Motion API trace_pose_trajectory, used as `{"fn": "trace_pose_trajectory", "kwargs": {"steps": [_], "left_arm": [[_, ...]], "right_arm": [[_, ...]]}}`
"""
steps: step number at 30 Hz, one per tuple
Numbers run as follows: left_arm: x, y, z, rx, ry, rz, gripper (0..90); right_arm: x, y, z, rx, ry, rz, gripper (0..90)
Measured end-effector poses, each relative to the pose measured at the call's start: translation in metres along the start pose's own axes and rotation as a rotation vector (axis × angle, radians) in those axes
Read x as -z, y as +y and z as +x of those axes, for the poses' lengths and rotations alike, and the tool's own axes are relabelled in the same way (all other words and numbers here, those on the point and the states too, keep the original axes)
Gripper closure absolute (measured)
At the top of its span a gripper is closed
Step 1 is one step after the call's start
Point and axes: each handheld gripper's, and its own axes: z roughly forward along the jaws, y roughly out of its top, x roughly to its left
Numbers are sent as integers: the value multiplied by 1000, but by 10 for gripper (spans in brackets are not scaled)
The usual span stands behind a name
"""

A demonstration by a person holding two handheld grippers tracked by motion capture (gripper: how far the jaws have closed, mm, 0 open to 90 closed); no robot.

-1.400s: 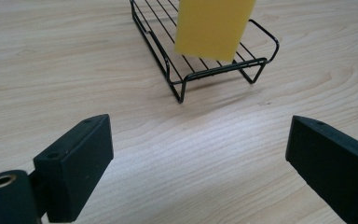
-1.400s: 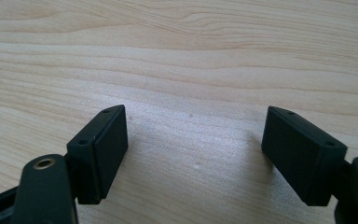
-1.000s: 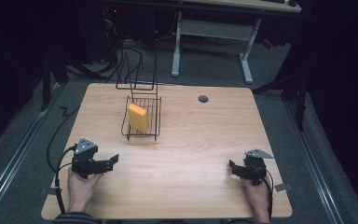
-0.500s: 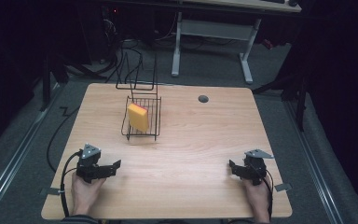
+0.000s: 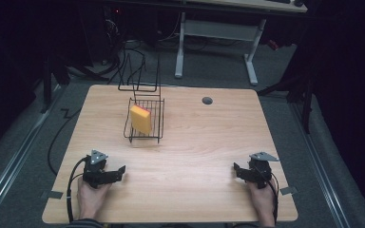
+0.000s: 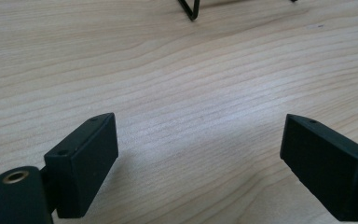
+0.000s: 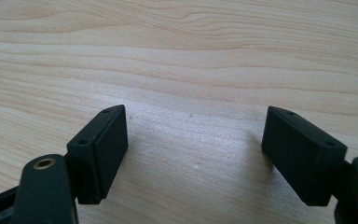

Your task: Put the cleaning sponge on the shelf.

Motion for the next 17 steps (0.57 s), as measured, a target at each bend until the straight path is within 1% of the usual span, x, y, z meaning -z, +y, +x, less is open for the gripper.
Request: {"fn": "trace_pose_trajectory", "kwargs": {"steps": [2, 3, 6, 7, 17], "left_arm": [[-2, -3, 0, 0, 8, 6, 118], [-3, -4, 0, -8, 18, 0, 118], [-5, -4, -4, -34, 54, 12, 131], [-5, -4, -5, -39, 55, 13, 128], [-4, -4, -5, -35, 50, 10, 134]], "right_arm": [[0, 0, 0, 1, 0, -1, 228], [0, 0, 0, 1, -1, -1, 228], [0, 0, 0, 2, 0, -1, 228], [0, 0, 0, 1, -1, -1, 228], [0, 0, 0, 1, 0, -1, 228]]}}
